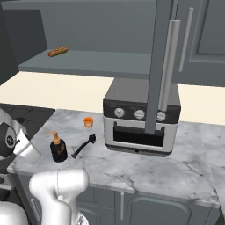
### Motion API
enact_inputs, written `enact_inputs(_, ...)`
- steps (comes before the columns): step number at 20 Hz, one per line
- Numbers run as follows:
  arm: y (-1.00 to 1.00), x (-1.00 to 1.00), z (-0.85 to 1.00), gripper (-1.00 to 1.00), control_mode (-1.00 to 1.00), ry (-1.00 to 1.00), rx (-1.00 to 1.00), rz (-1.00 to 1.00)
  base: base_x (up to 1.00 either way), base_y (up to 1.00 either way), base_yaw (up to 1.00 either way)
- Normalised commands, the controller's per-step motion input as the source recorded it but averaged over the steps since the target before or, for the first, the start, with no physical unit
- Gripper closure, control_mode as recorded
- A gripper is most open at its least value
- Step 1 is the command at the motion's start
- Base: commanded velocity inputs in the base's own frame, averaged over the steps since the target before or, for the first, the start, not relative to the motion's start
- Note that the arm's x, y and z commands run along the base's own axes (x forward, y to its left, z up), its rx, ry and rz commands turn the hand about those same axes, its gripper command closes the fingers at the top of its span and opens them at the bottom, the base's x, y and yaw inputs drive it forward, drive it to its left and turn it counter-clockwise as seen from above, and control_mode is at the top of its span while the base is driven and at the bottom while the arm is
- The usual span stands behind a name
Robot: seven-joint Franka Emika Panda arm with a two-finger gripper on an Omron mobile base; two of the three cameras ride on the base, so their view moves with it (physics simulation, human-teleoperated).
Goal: Pick the soap dispenser and dish brush from the cabinet and place them on the counter.
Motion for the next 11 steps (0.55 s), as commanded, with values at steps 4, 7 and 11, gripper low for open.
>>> enact_inputs(4,-0.24,-0.16,0.31,-1.0,-1.0,-0.02,0.12,0.06,0.0,0.0,0.0)
enact_inputs(7,-0.23,-0.24,0.3,-1.0,-1.0,-0.02,0.12,0.04,0.0,0.0,0.0)
enact_inputs(11,-0.23,-0.26,0.31,-1.0,-1.0,-0.04,0.12,0.03,0.0,0.0,0.0)
